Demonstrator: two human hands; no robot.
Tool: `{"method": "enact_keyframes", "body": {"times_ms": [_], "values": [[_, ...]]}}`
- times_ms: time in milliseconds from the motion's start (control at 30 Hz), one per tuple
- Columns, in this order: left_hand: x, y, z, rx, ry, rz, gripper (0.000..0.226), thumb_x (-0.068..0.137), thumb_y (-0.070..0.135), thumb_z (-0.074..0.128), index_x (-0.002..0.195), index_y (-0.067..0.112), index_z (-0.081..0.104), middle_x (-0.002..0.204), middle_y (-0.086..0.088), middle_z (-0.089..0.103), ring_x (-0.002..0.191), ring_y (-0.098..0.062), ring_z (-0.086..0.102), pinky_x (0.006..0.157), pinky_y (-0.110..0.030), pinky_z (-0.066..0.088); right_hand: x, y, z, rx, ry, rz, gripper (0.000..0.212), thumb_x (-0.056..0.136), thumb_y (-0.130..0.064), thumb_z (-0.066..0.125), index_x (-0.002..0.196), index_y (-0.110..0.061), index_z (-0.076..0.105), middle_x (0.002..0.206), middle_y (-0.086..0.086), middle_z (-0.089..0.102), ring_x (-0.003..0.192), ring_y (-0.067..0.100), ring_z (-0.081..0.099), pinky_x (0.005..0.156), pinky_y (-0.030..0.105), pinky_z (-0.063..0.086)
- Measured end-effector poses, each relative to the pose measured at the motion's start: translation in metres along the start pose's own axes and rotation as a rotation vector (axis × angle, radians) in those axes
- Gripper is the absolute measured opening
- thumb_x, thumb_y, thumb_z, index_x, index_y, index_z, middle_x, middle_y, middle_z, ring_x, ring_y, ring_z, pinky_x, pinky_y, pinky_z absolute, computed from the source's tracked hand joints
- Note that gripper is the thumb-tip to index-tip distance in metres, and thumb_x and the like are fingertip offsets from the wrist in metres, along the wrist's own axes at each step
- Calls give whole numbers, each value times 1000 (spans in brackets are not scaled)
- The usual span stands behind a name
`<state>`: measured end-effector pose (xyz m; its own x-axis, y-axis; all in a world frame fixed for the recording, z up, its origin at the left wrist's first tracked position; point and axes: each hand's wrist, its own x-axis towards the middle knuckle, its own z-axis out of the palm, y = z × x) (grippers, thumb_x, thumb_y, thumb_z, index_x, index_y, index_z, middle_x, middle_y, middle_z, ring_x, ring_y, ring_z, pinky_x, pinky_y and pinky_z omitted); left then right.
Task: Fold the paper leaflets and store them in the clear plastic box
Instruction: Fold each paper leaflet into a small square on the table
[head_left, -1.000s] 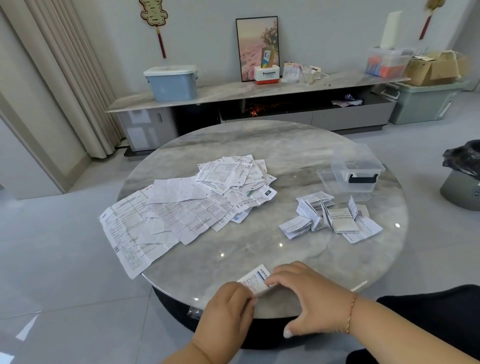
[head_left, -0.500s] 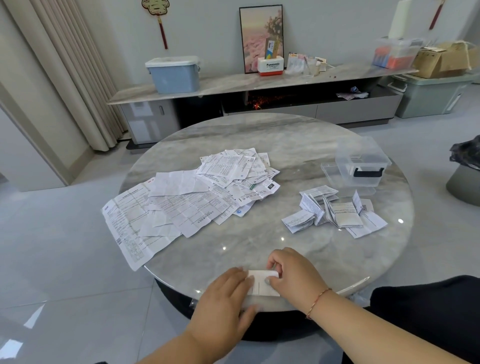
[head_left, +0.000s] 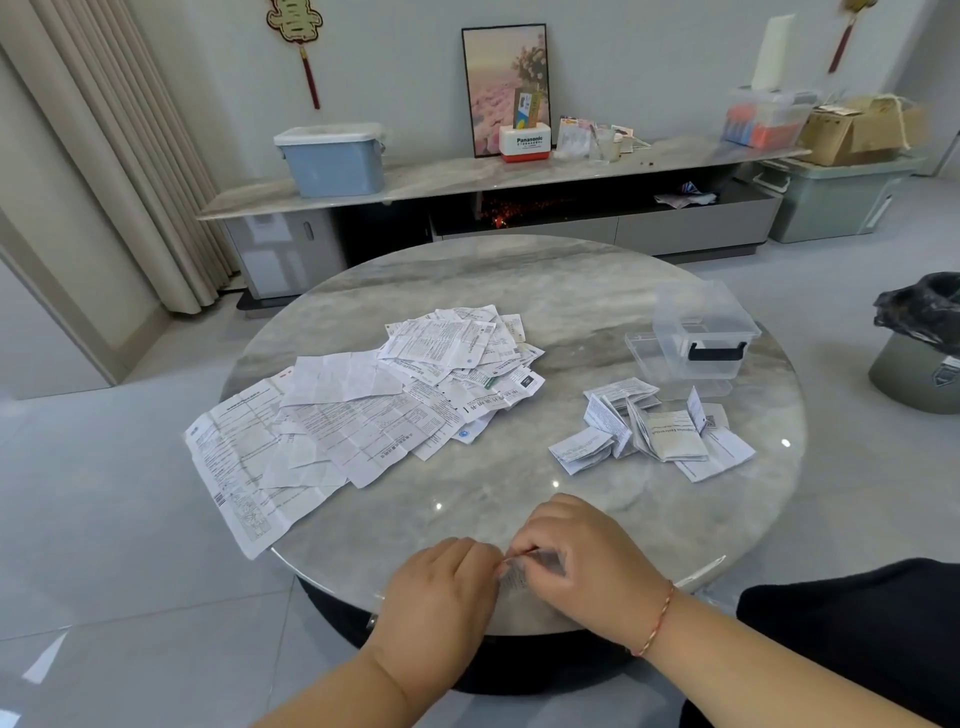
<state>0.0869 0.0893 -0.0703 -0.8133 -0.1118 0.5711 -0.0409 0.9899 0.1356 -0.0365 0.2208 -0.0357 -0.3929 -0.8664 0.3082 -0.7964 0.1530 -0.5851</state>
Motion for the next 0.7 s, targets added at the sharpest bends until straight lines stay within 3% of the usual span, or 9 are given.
{"method": "enact_keyframes", "body": {"times_ms": [133,233,367,533,600,700], "values": [[15,2,-10,-190,-123,-150,23,89,31,45,71,21,55,60,13,48,53,-7,43,44,-19,35,7,2,-11,46,32,83,7,69,-22,59,65,-24,65,60,-22,53,73,1,50,66,10,39],[26,0,-13,-312,-174,-268,32,91,42,39,71,21,54,60,15,44,55,-4,41,50,-18,34,11,5,-24,76,35,165,13,70,-14,64,62,-24,65,58,-20,54,71,0,54,62,7,38],[39,1,-10,-405,-258,-310,24,96,31,47,74,24,51,65,11,51,66,-8,48,59,-22,39,16,14,-37,55,-69,317,21,76,-16,66,62,-31,61,64,-15,59,68,-1,56,62,10,41],[60,-13,6,-370,-282,-341,11,96,30,45,95,29,56,90,15,54,86,-2,47,77,-20,41,23,43,-70,-77,-143,563,23,80,-17,66,61,-30,61,68,-11,64,72,9,61,64,17,45],[68,-17,17,-297,-331,-294,22,95,31,48,115,29,54,110,14,53,102,-3,45,87,-16,37,28,49,-84,-162,-98,653,9,81,-21,67,73,-18,69,77,-4,68,79,14,64,69,23,49],[84,-13,36,-259,-393,-200,42,93,30,49,135,26,43,135,10,42,124,-11,37,98,-17,28,46,61,-105,-298,96,697,13,86,-18,57,80,-14,68,81,2,68,79,21,63,70,28,49]]}}
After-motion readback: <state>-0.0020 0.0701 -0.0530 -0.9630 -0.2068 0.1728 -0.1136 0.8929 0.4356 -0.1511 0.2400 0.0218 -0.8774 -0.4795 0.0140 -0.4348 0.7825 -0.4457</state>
